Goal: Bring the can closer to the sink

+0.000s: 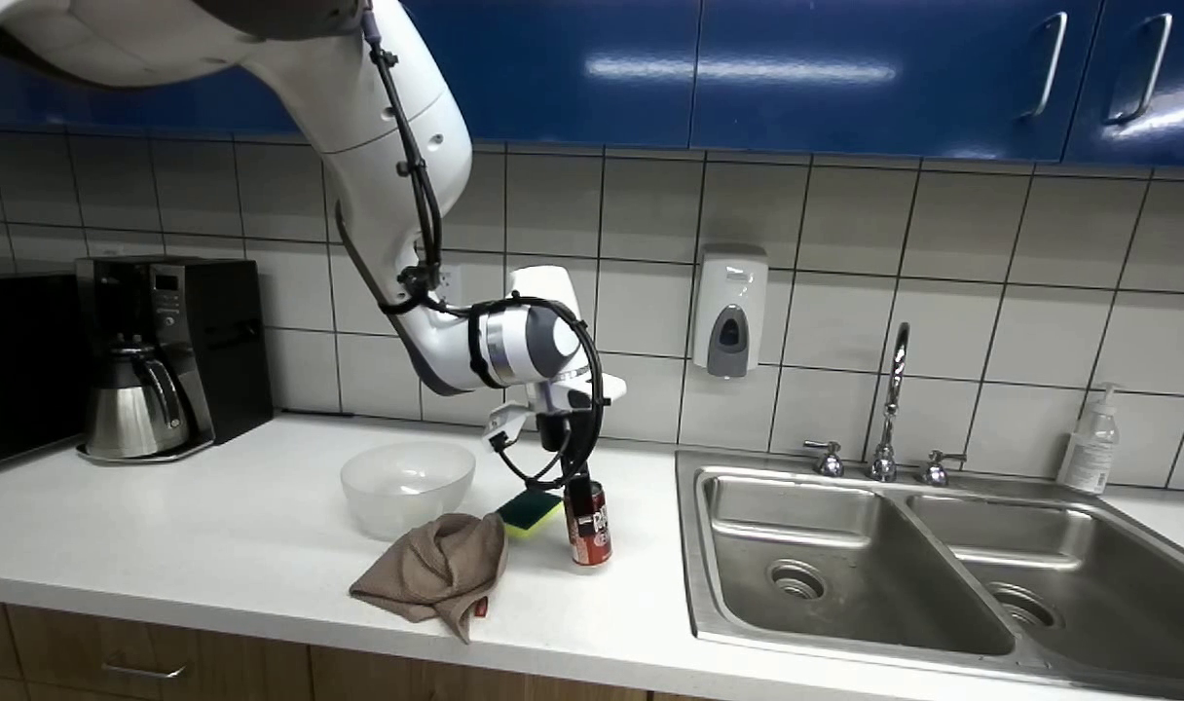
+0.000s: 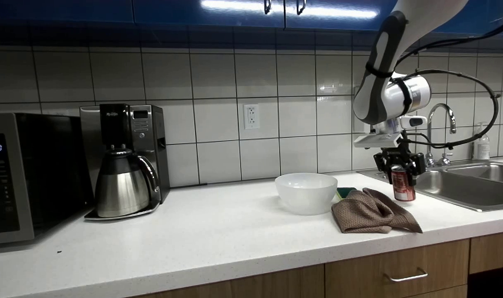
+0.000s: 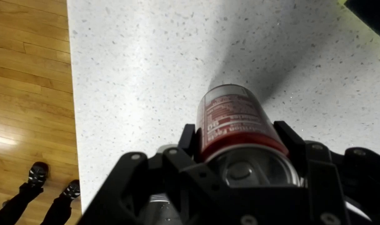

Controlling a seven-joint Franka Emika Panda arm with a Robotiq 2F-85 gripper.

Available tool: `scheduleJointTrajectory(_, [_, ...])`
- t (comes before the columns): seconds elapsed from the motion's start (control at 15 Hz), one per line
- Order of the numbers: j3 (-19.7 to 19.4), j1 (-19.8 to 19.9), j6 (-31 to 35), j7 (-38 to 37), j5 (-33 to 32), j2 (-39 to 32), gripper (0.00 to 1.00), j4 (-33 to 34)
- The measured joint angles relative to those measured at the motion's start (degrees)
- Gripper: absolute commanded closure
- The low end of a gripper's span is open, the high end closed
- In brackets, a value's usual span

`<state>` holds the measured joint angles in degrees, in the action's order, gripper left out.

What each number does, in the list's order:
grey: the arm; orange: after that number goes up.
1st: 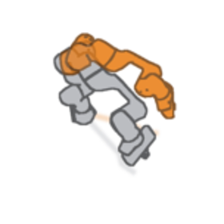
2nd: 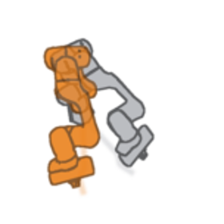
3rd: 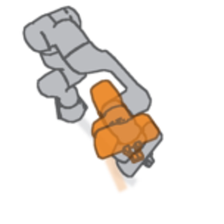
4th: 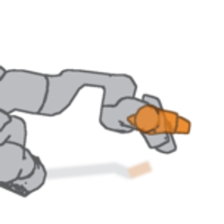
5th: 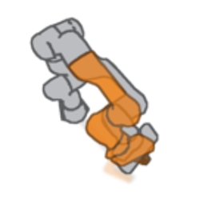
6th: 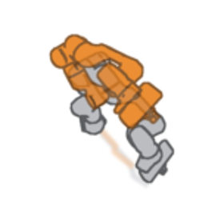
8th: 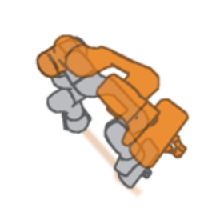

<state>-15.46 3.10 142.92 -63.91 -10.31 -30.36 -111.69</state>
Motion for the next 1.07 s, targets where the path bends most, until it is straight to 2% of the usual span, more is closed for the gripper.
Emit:
scheduleJointTrajectory(0.53, [-0.9,-0.2,0.0,-1.5,0.4,-1.0,0.60,0.0])
scheduleJointTrajectory(0.6, [-0.9,-0.2,0.0,-1.8,0.6,-1.2,0.10,0.0])
scheduleJointTrajectory(0.8, [-1.0,-0.3,0.0,-2.6,0.7,-1.3,0.01,0.0])
scheduleJointTrajectory(1.07, [-1.1,-1.0,0.0,-2.9,0.7,-1.3,0.00,0.4])
